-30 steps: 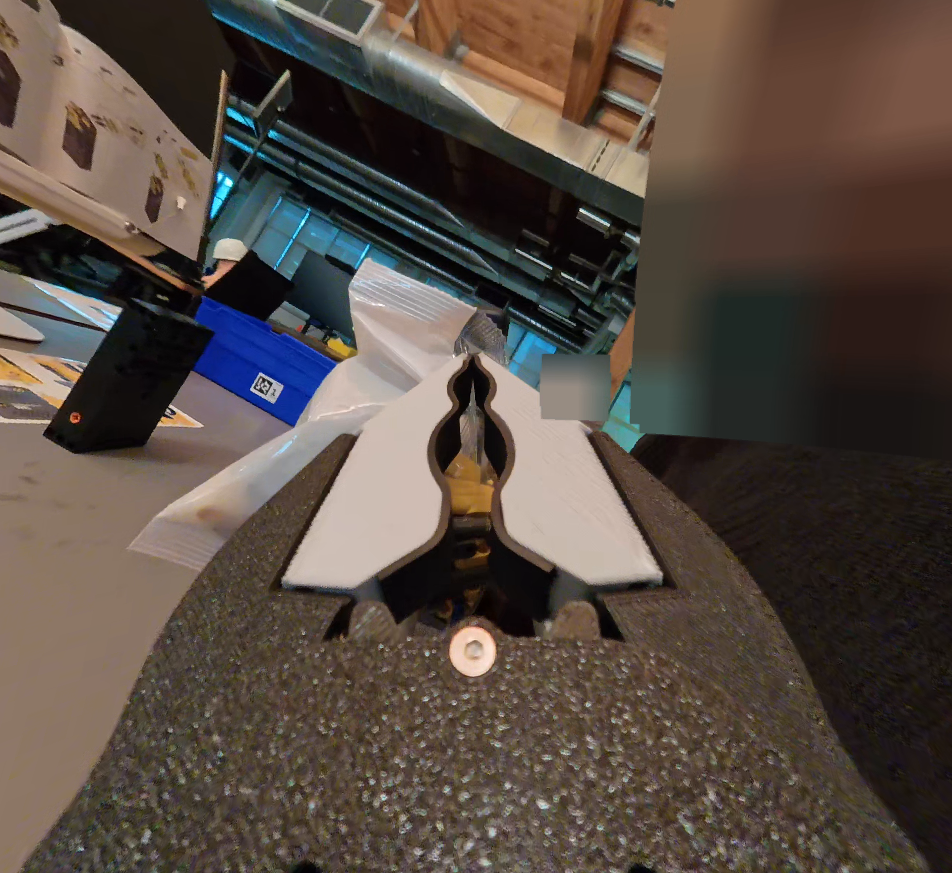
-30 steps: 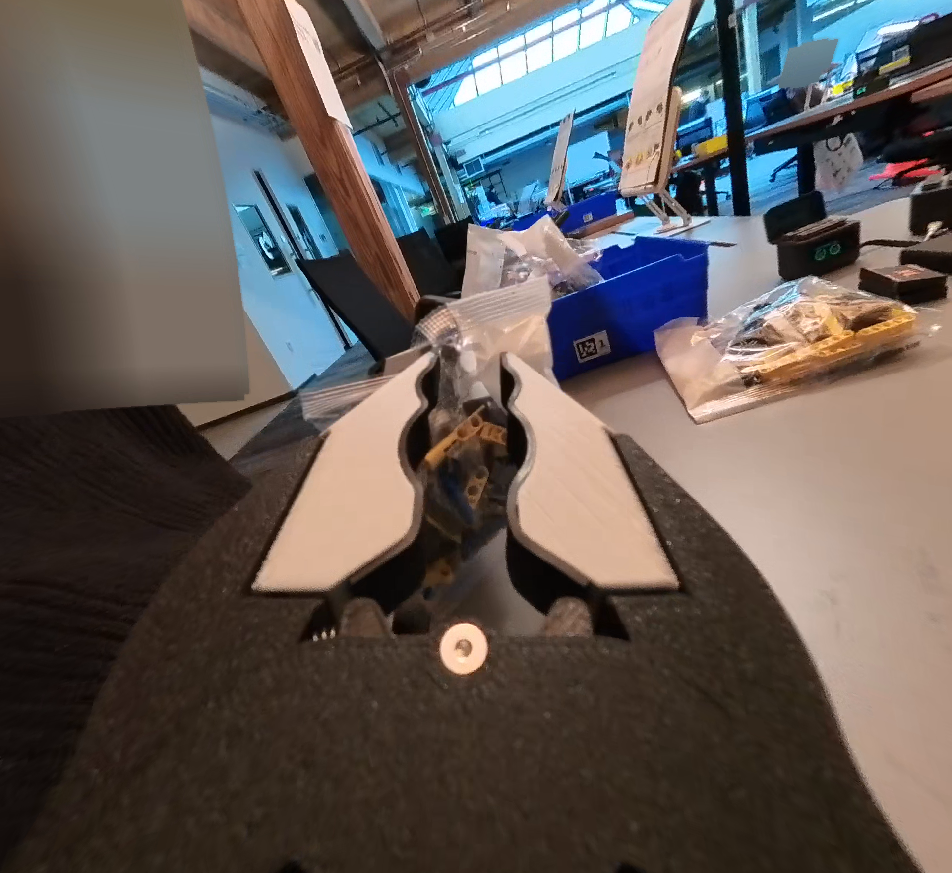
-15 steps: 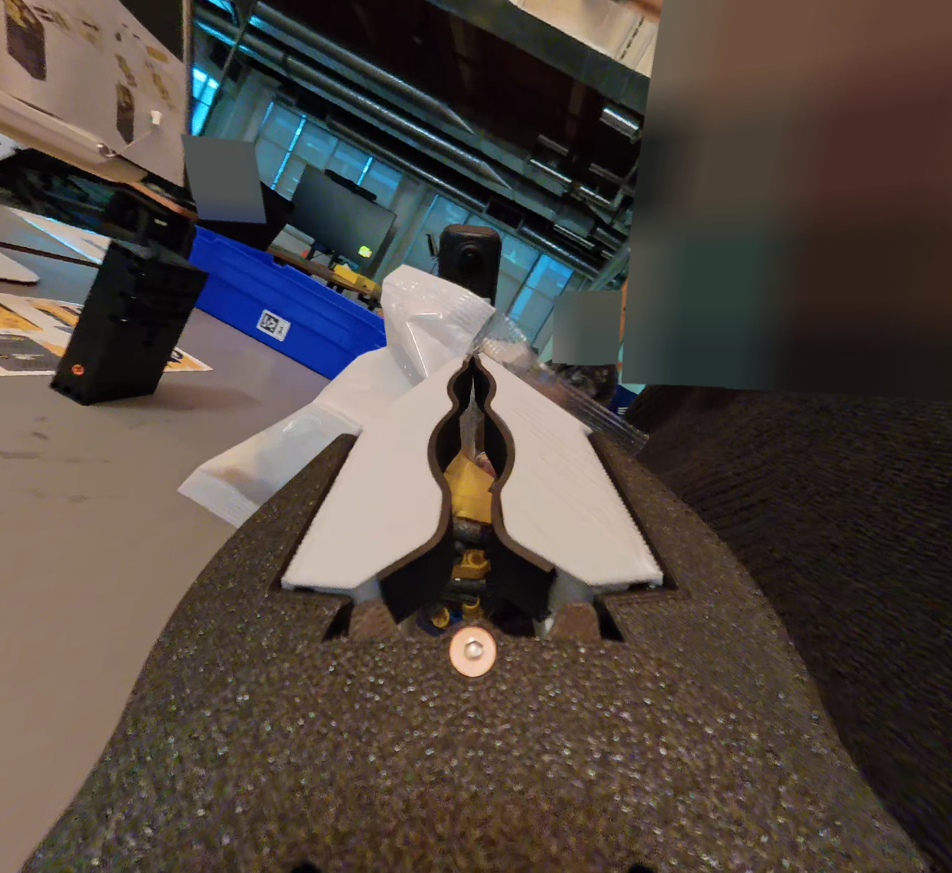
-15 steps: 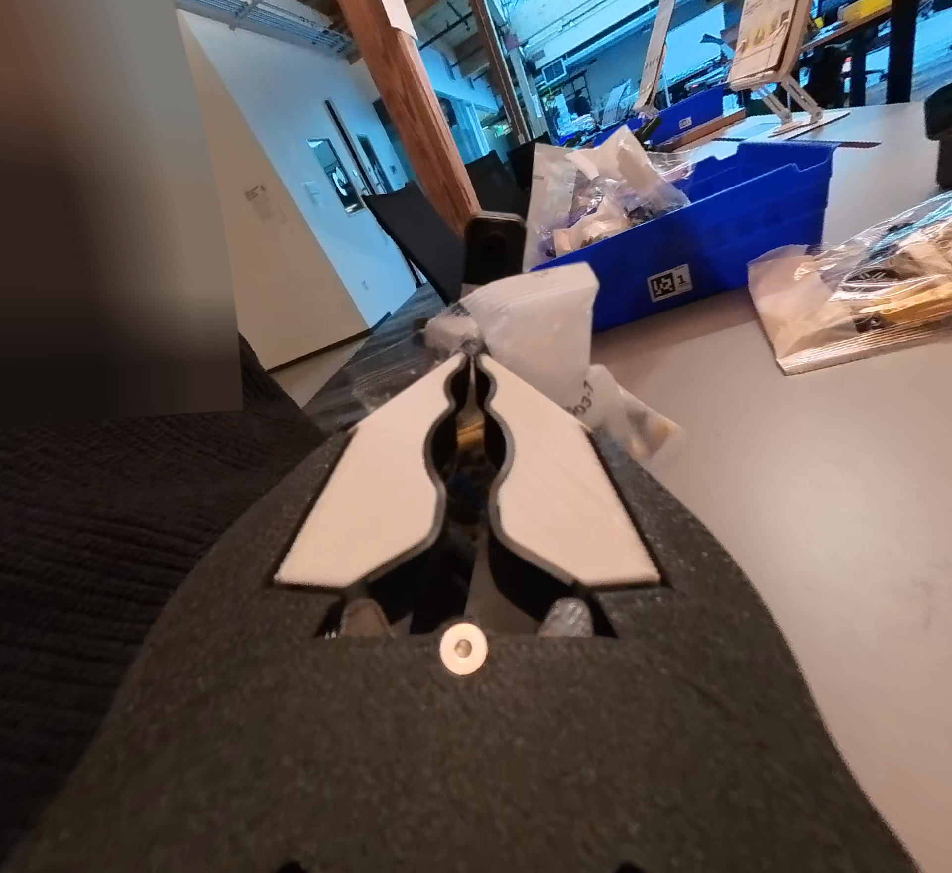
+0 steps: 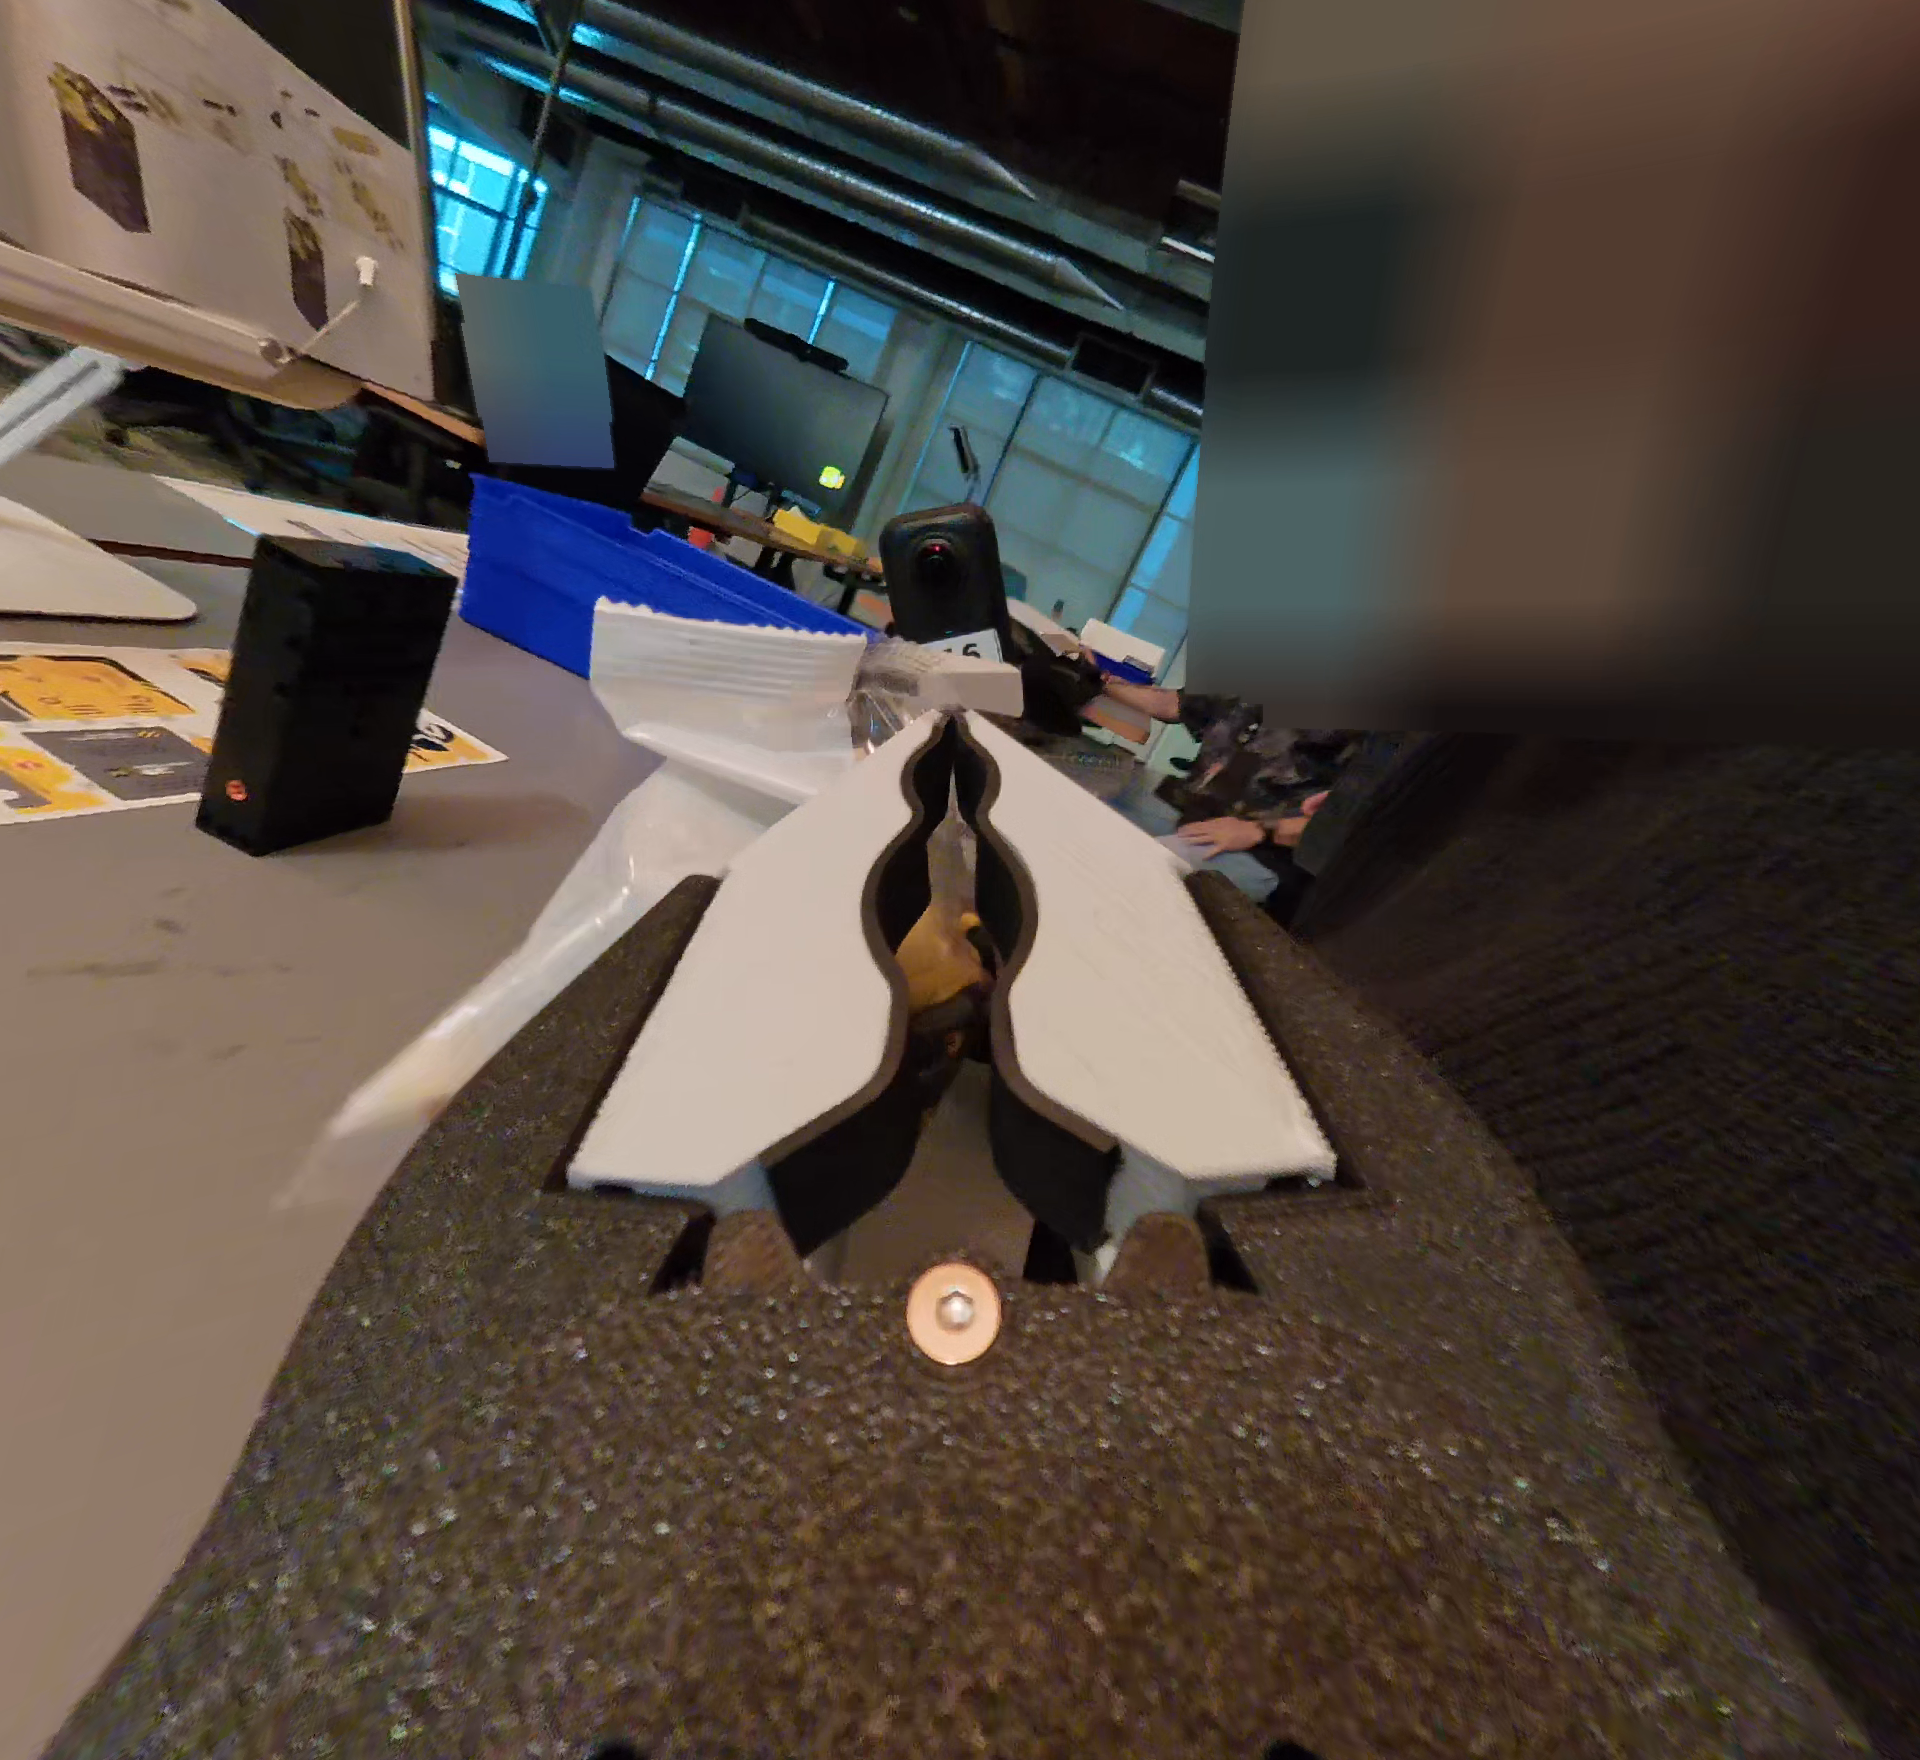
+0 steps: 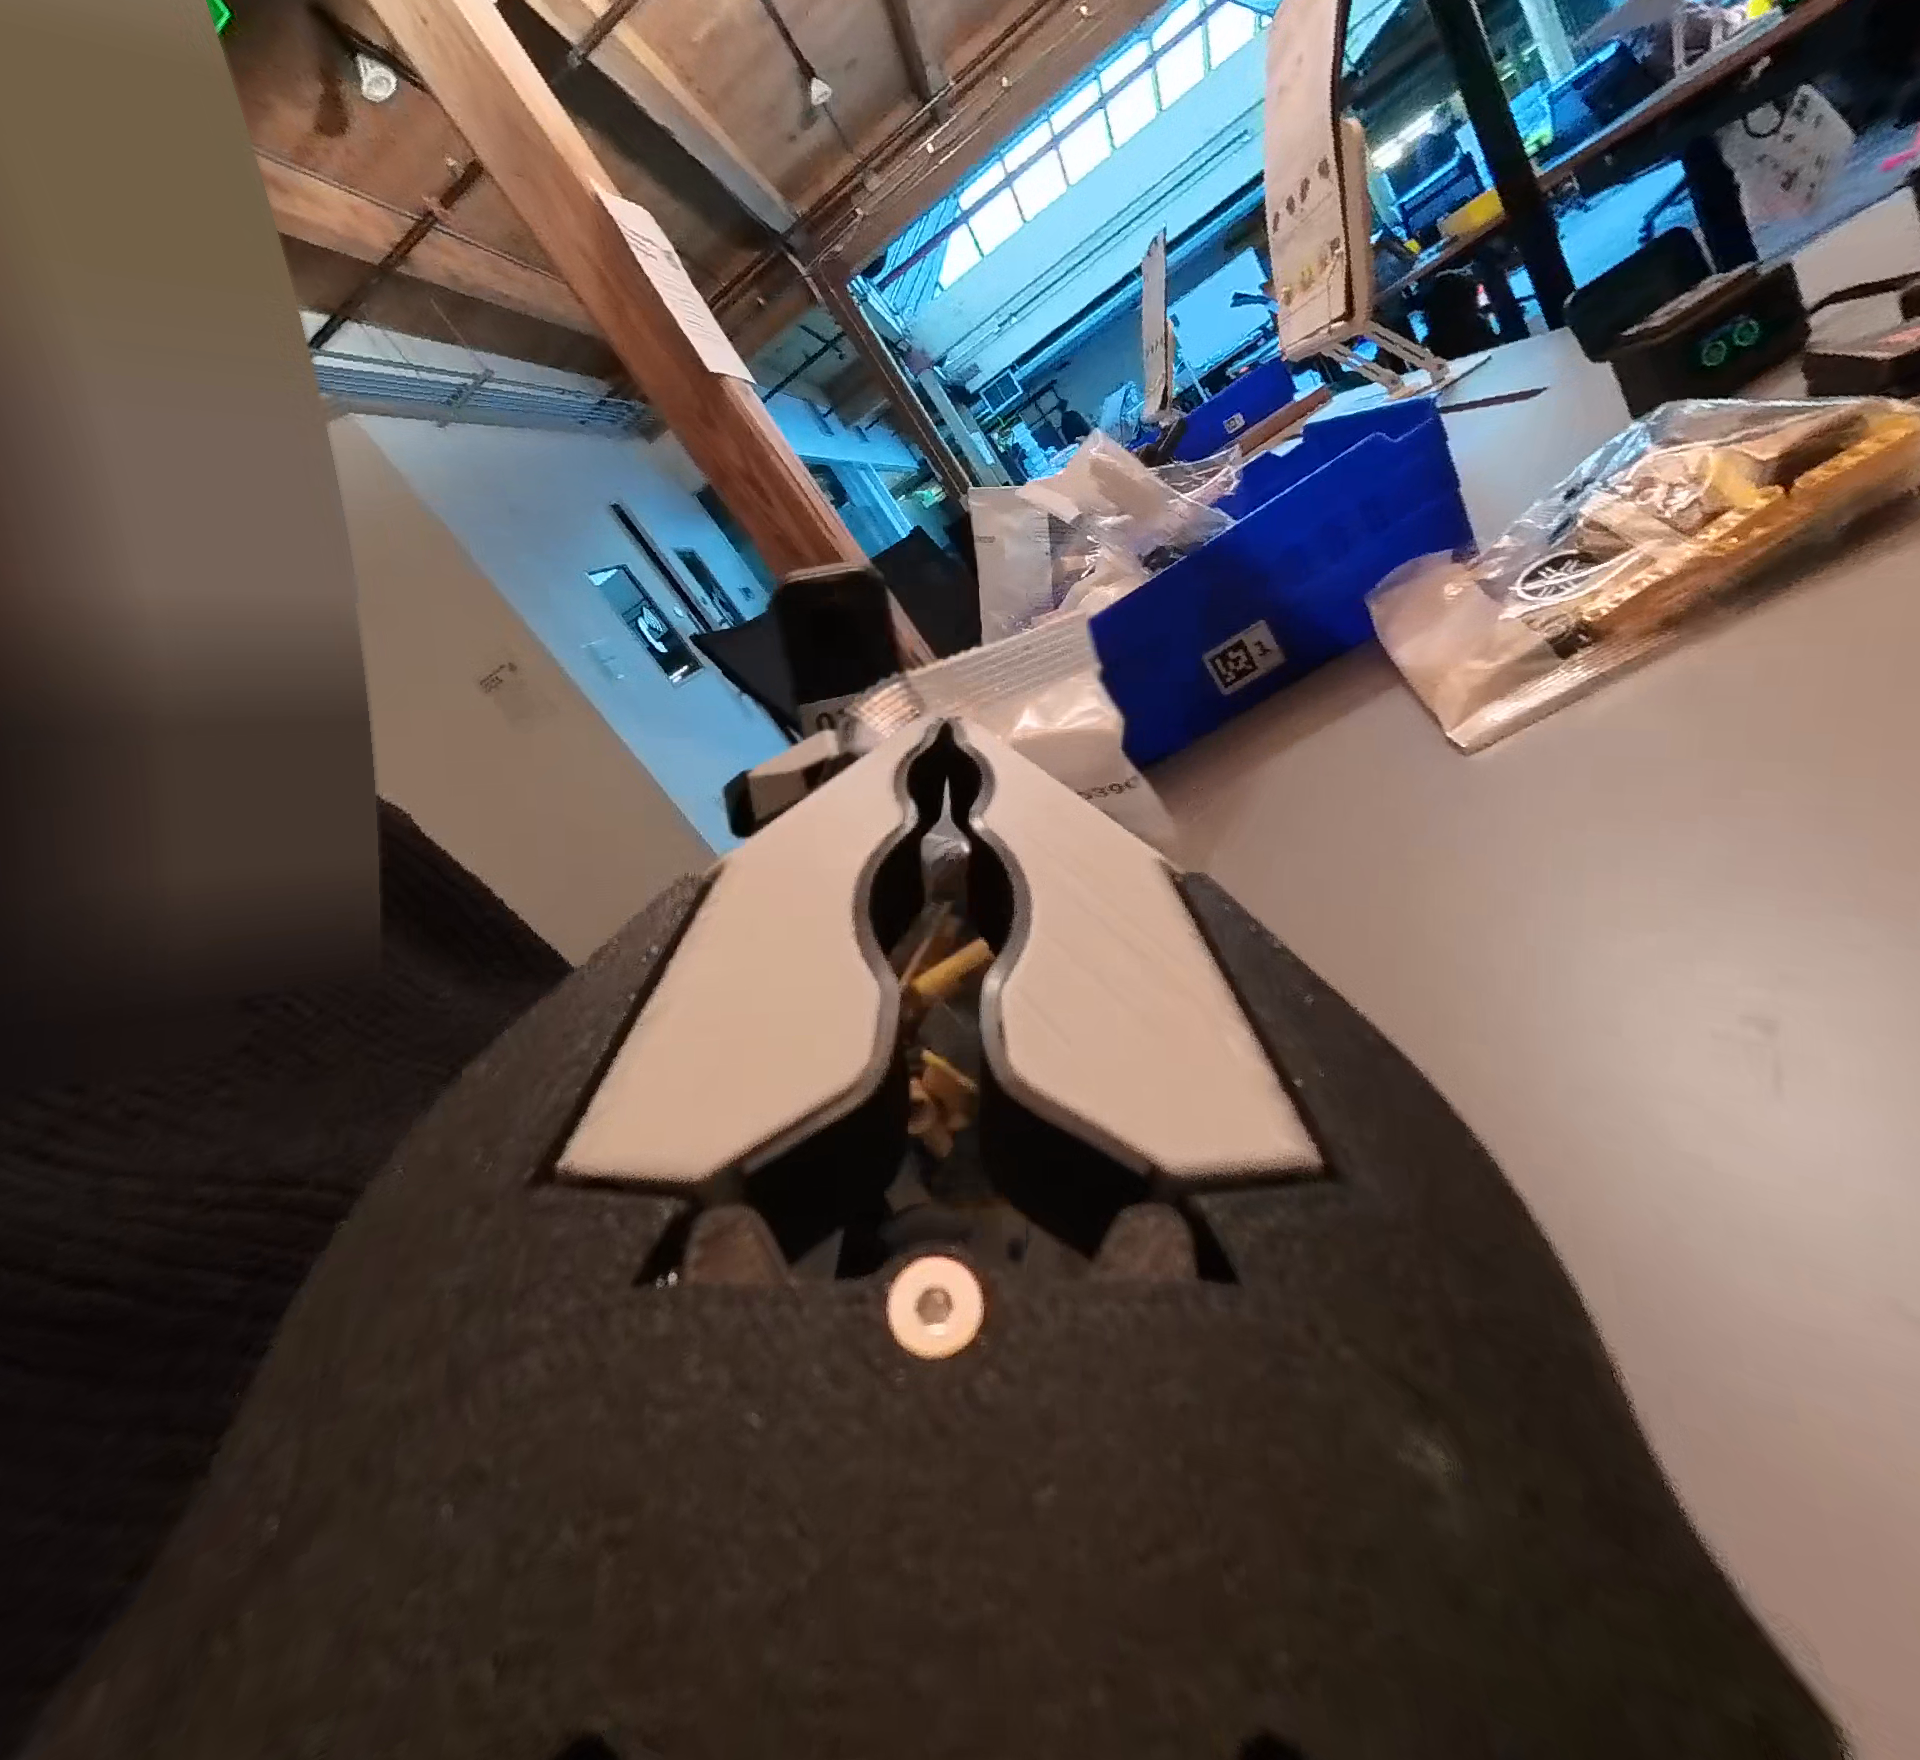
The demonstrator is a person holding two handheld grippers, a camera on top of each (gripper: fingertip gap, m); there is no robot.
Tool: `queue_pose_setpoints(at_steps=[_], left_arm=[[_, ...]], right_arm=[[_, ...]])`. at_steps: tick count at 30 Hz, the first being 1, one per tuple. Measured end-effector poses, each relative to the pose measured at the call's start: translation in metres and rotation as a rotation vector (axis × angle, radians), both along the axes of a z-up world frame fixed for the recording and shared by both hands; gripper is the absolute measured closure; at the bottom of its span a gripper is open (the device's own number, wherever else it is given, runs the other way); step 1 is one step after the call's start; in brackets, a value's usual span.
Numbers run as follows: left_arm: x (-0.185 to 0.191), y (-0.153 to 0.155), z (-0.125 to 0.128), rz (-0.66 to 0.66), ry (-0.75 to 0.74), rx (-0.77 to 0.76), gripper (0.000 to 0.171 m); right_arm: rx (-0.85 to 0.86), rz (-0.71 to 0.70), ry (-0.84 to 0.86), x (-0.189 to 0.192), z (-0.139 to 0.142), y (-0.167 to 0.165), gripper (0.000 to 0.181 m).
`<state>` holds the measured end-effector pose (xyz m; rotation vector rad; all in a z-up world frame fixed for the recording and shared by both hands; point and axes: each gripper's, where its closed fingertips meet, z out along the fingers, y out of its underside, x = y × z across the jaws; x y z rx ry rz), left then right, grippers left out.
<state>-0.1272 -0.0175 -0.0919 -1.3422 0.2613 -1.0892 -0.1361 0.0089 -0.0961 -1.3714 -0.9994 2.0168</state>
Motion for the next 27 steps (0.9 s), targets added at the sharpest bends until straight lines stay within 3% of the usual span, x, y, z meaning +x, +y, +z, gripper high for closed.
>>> queue_pose_setpoints(at_steps=[2, 3, 5, 8, 11, 16, 19, 23, 27], left_arm=[[0.007, -0.016, 0.016, -0.079, -0.039, 0.062, 0.171], [0.003, -0.016, 0.020, -0.044, -0.037, 0.064, 0.171], [-0.007, -0.005, 0.009, 0.063, 0.064, 0.005, 0.171], [-0.008, 0.003, -0.015, 0.090, 0.218, -0.050, 0.171], [-0.005, 0.013, -0.040, 0.160, 0.443, -0.099, 0.171], [0.007, 0.019, -0.058, 0.196, 0.701, -0.113, 0.171], [0.017, 0.017, -0.067, 0.159, 0.775, -0.103, 0.171], [0.025, 0.014, -0.065, 0.101, 0.743, -0.089, 0.171], [0.028, 0.012, -0.072, 0.076, 0.760, -0.098, 0.171]], right_arm=[[0.006, -0.210, -0.053, 0.005, -0.015, 0.043, 0.181], [-0.045, -0.214, -0.021, 0.015, -0.013, 0.056, 0.181], [-0.096, -0.171, 0.017, 0.024, -0.006, 0.053, 0.181], [0.077, -0.117, -0.049, 0.015, -0.006, 0.021, 0.178], [0.170, -0.059, -0.188, 0.004, -0.020, 0.010, 0.152], [0.086, 0.019, -0.303, 0.002, -0.040, 0.018, 0.145], [0.026, 0.119, -0.337, 0.005, -0.044, 0.015, 0.154], [0.038, 0.177, -0.446, 0.006, -0.062, 0.009, 0.169], [-0.011, 0.224, -0.439, 0.009, -0.061, 0.004, 0.181]])
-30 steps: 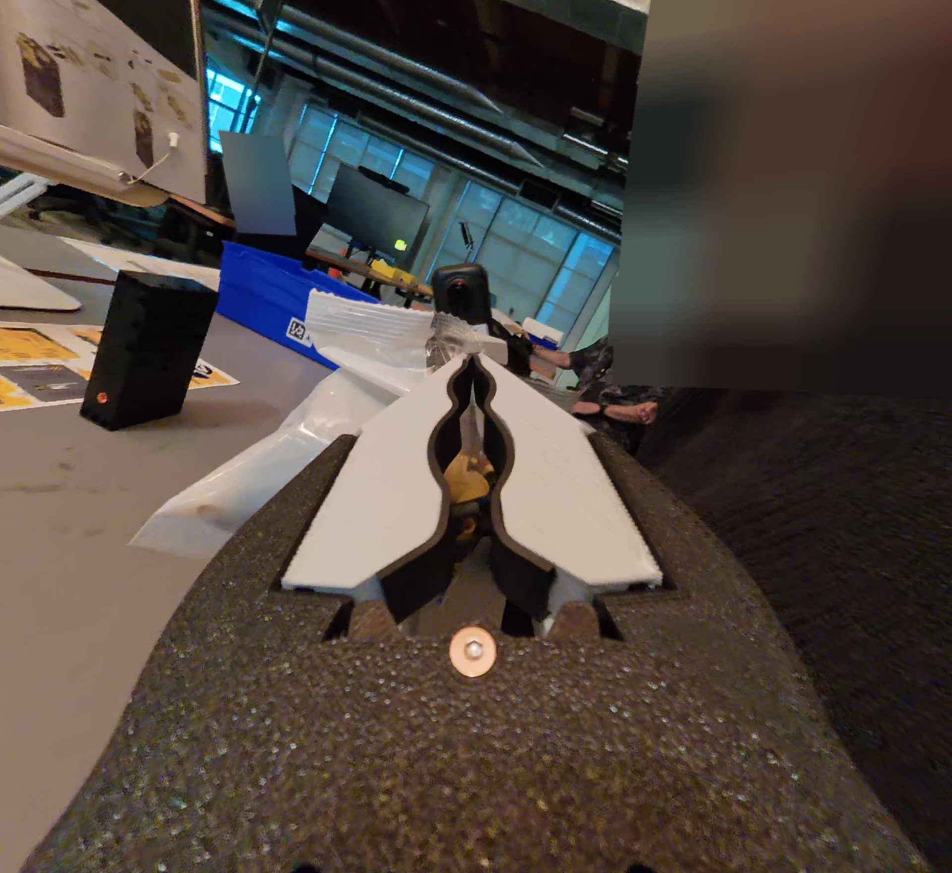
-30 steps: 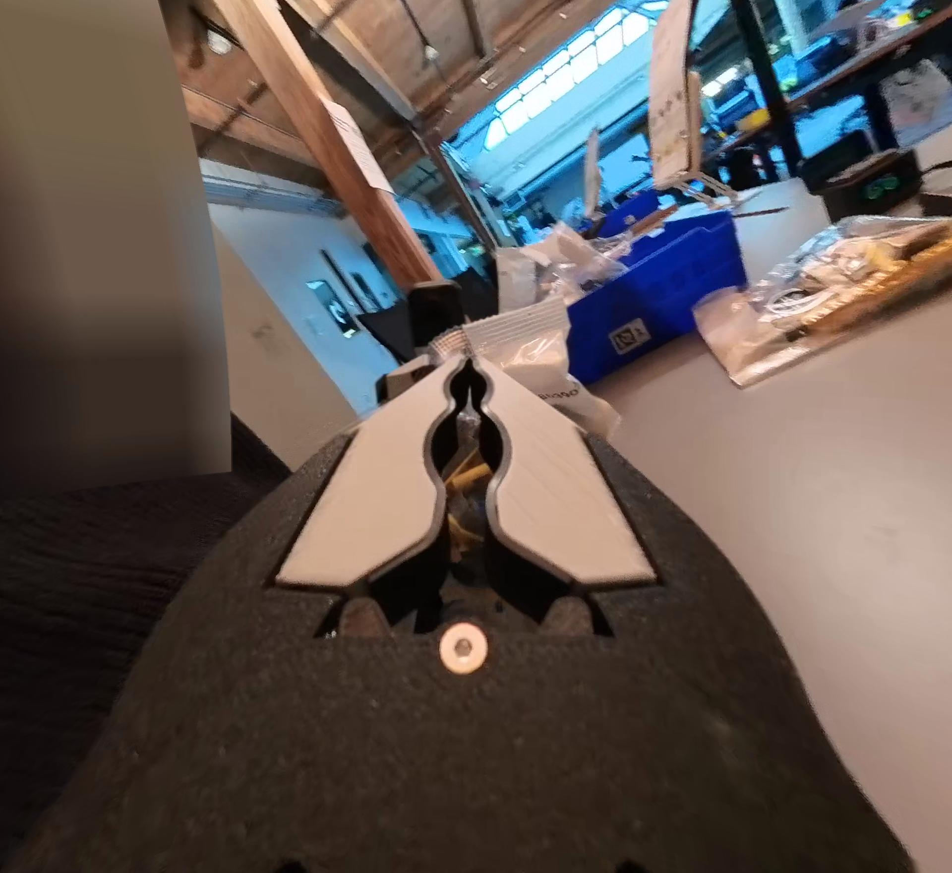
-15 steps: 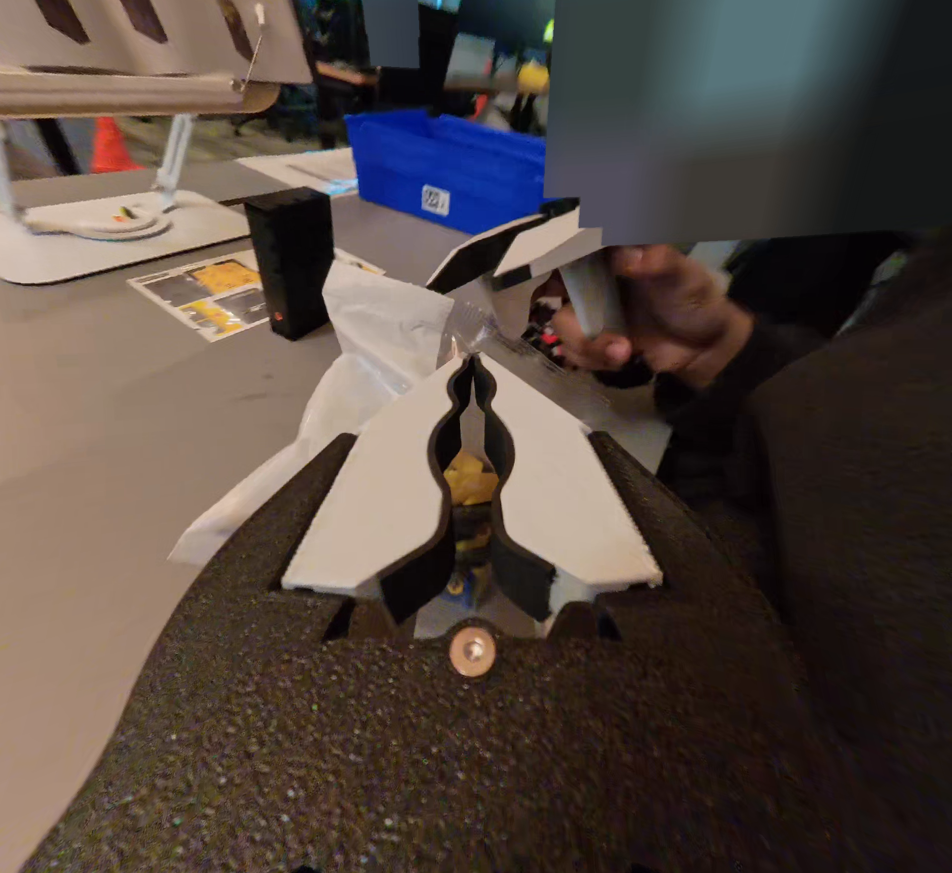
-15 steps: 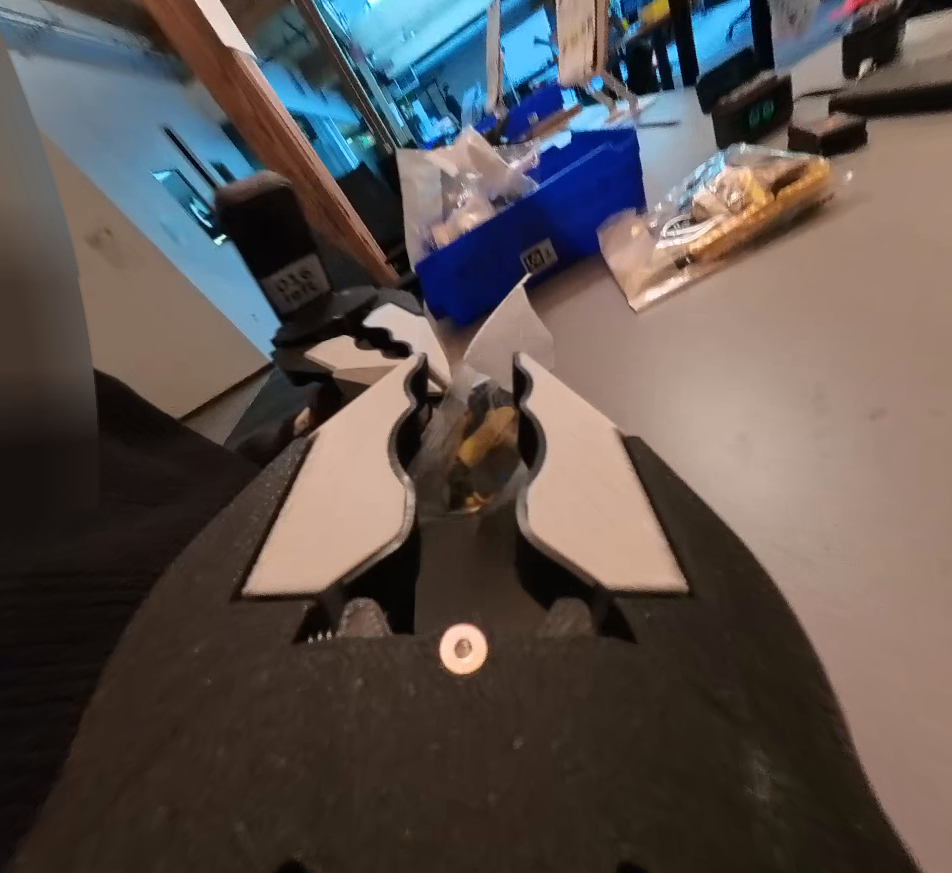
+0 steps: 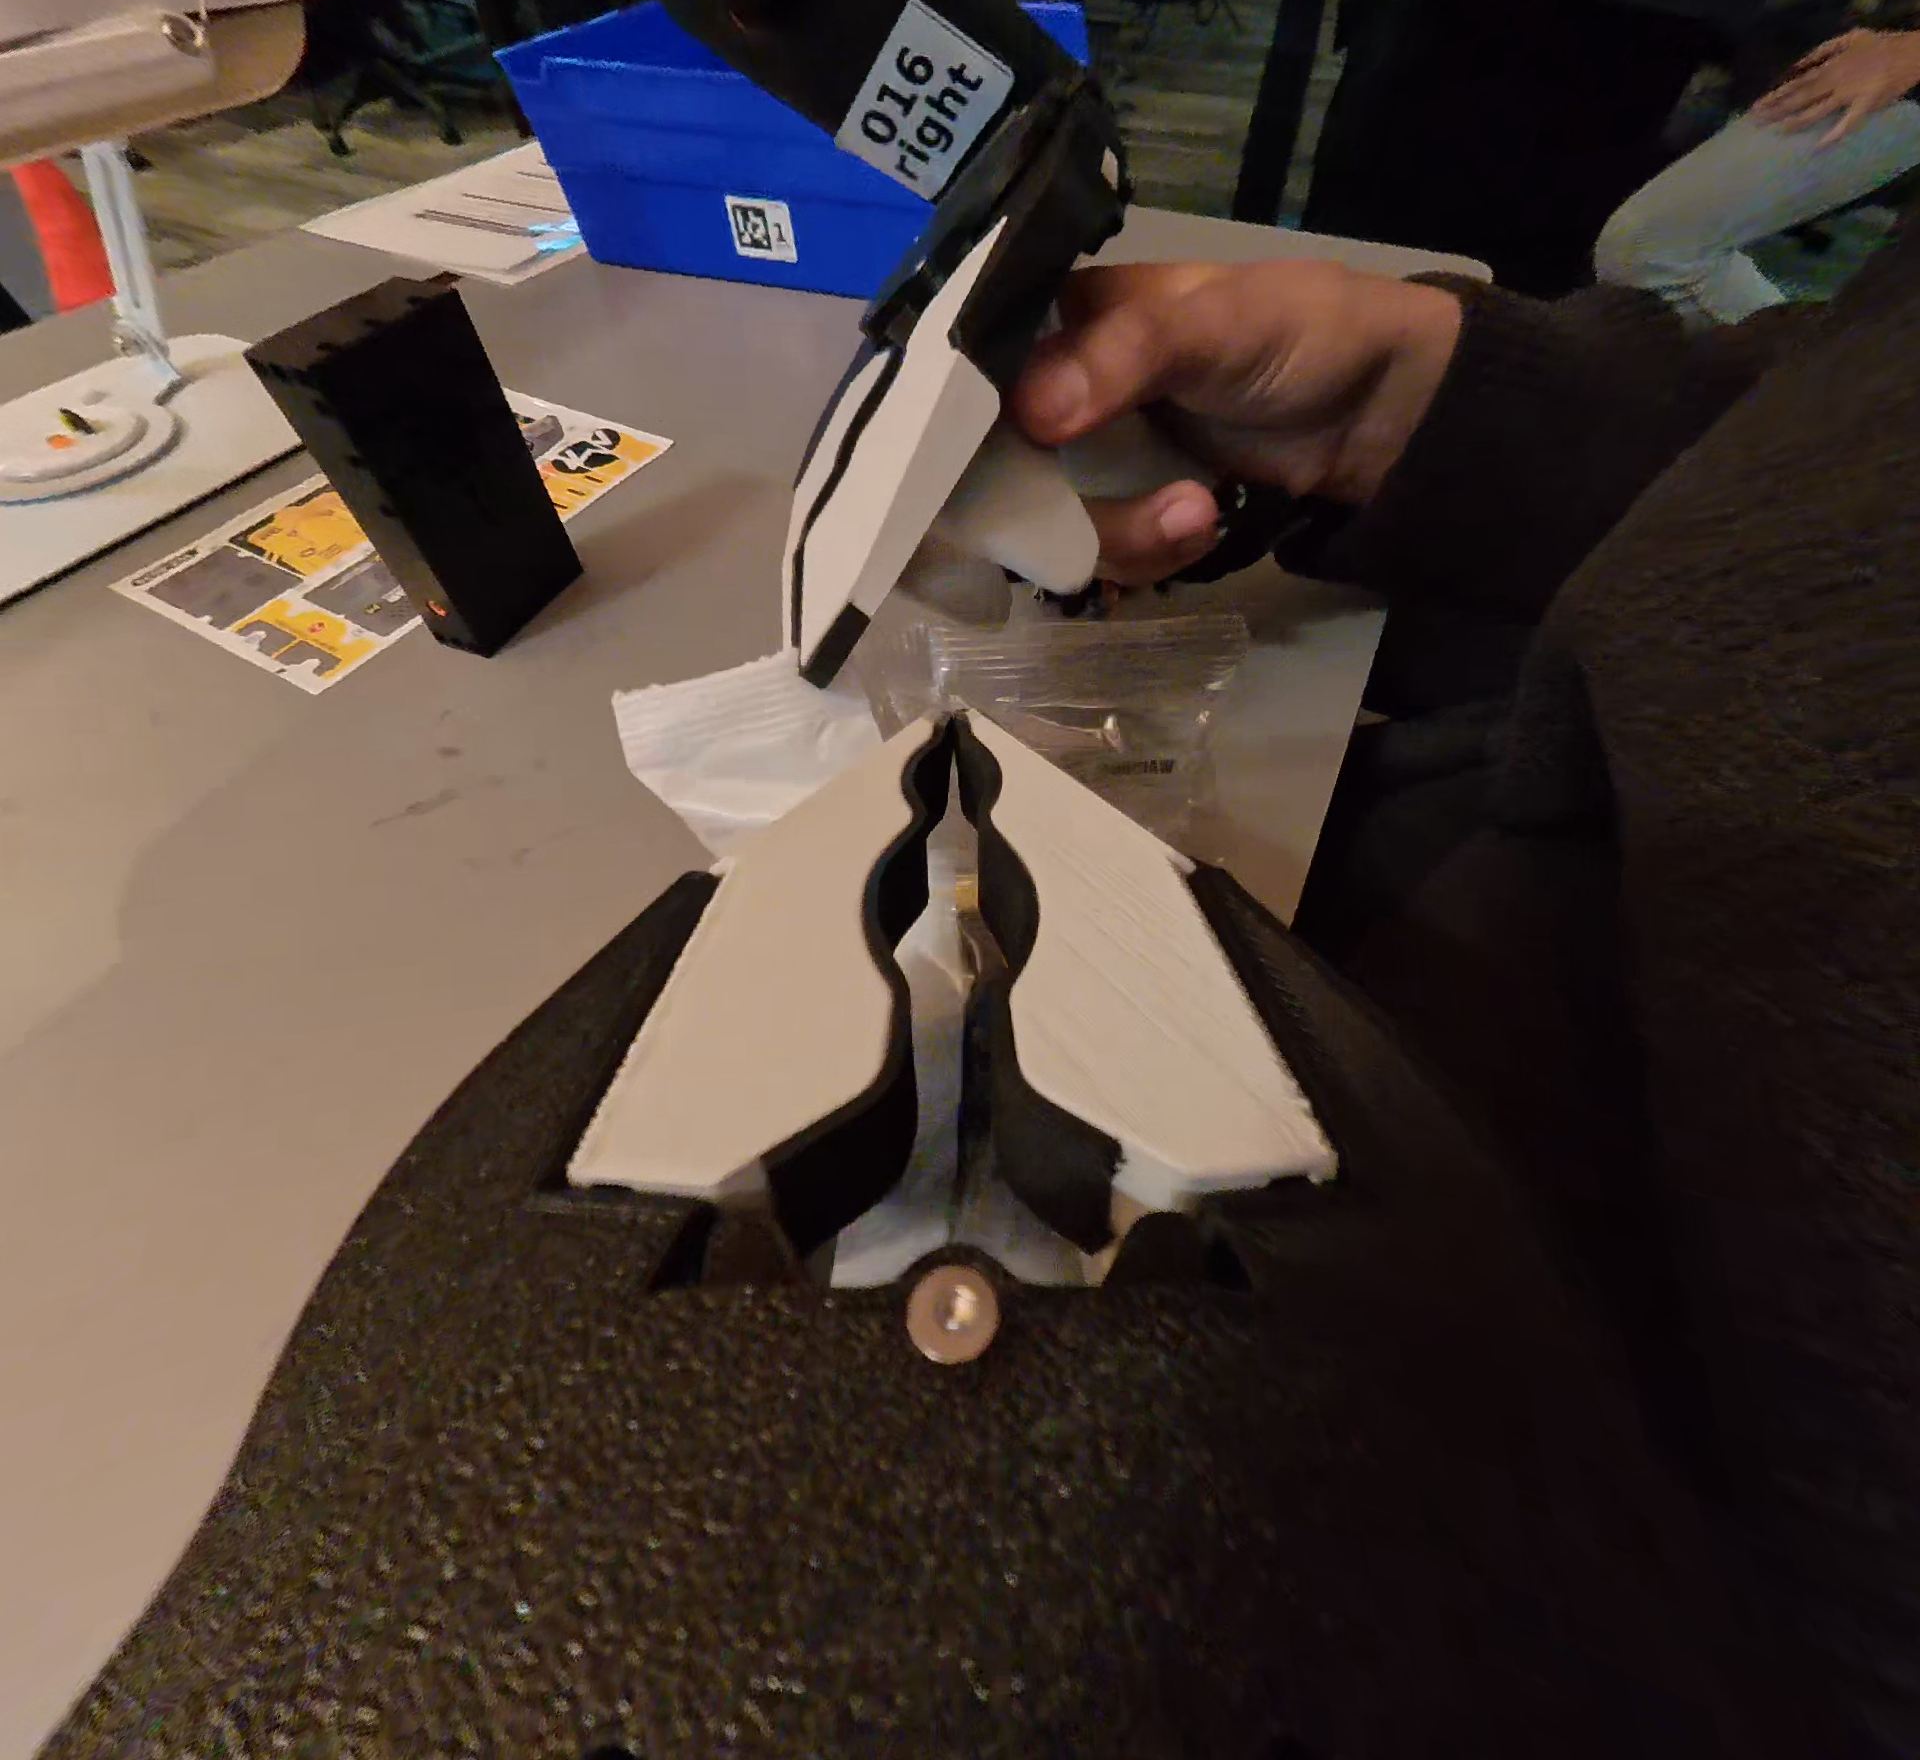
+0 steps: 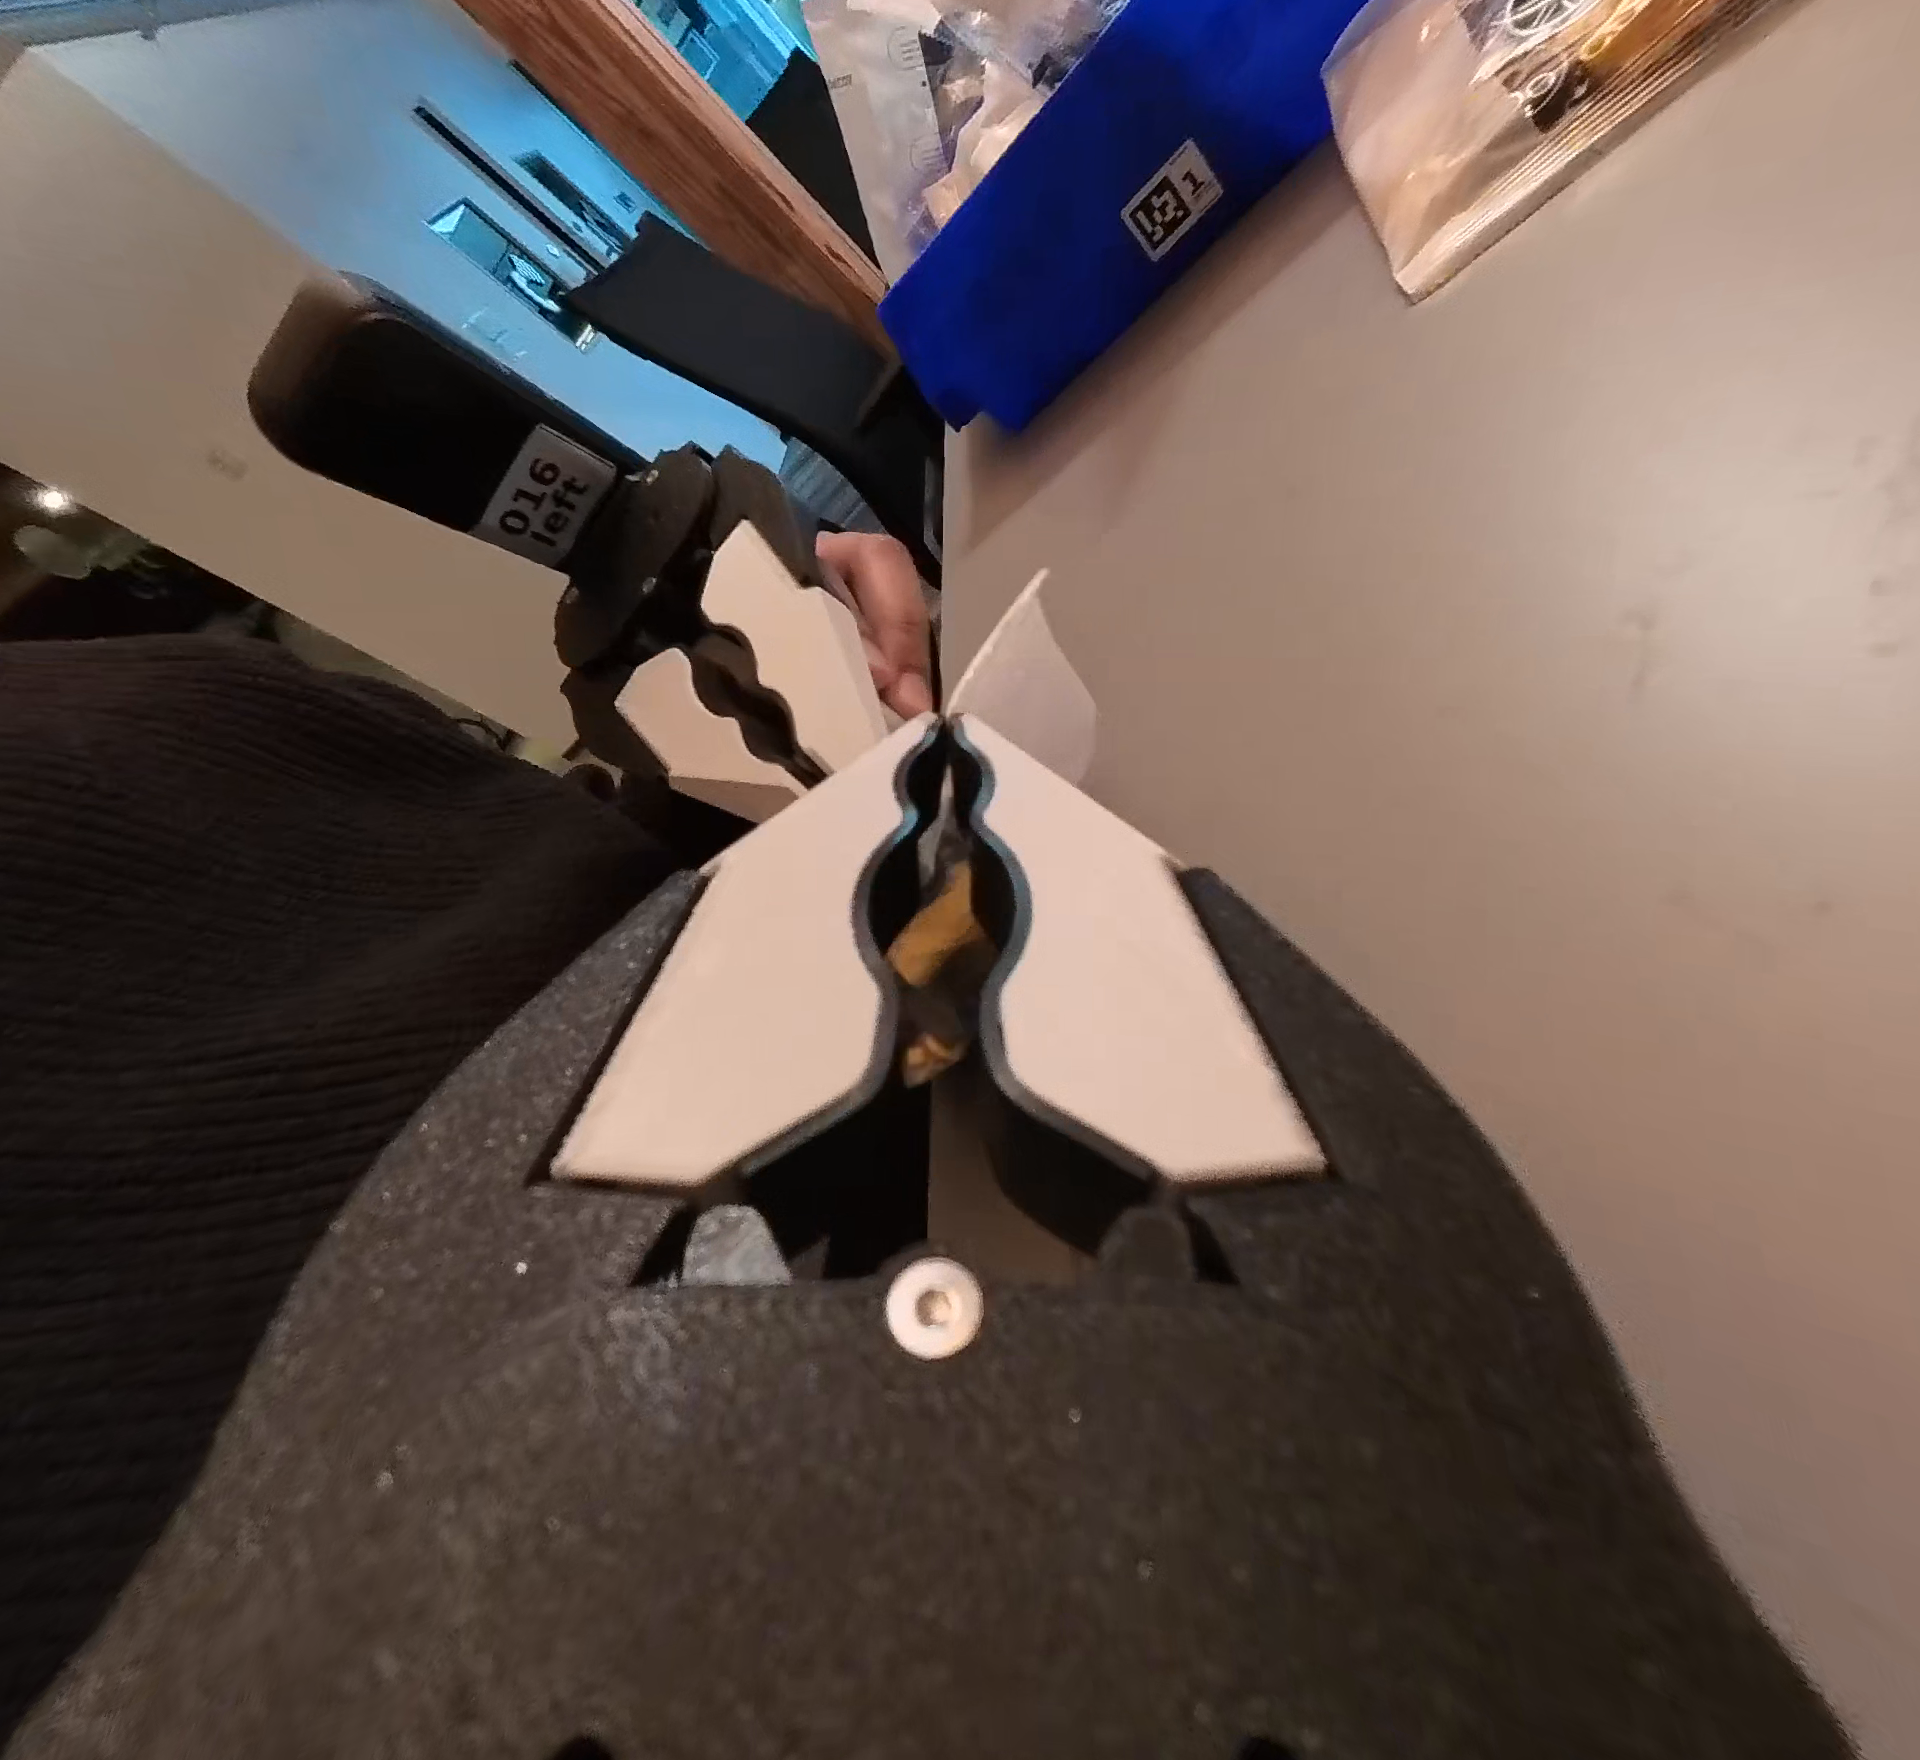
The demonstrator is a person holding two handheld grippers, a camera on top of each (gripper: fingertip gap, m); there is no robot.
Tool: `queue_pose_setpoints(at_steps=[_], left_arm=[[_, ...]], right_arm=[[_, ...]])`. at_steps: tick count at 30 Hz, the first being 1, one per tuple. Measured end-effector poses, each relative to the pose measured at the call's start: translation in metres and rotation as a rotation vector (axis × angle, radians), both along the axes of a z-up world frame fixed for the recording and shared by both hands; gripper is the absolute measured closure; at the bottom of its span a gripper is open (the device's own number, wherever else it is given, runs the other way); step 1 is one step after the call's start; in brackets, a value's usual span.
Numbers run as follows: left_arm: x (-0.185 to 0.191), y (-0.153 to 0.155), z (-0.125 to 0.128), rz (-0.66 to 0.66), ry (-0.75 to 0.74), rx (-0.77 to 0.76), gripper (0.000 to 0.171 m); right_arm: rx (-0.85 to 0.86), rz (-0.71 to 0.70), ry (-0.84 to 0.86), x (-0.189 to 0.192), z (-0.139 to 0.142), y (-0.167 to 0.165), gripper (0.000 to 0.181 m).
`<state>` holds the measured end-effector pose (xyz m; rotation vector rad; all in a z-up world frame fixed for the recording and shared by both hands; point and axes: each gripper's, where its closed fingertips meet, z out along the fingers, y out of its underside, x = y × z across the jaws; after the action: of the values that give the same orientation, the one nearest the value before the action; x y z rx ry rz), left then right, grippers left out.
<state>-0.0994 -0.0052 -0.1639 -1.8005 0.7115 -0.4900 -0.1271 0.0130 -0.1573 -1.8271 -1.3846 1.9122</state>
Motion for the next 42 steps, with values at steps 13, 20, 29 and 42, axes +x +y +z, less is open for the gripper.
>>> queue_pose_setpoints(at_steps=[13, 20, 29, 42], left_arm=[[-0.002, 0.006, 0.011, 0.061, -0.267, -0.146, 0.148], [-0.002, 0.012, 0.011, 0.112, -0.303, -0.157, 0.156], [0.010, 0.008, 0.009, 0.086, -0.227, -0.130, 0.171], [0.017, 0.004, 0.015, 0.053, -0.092, 0.007, 0.171]], right_arm=[[-0.057, -0.188, 0.125, -0.006, 0.015, 0.005, 0.181], [0.013, -0.207, 0.108, -0.006, 0.013, -0.001, 0.181], [0.009, -0.150, 0.073, 0.006, 0.013, 0.004, 0.162], [-0.092, -0.054, 0.034, 0.014, 0.010, 0.000, 0.181]])
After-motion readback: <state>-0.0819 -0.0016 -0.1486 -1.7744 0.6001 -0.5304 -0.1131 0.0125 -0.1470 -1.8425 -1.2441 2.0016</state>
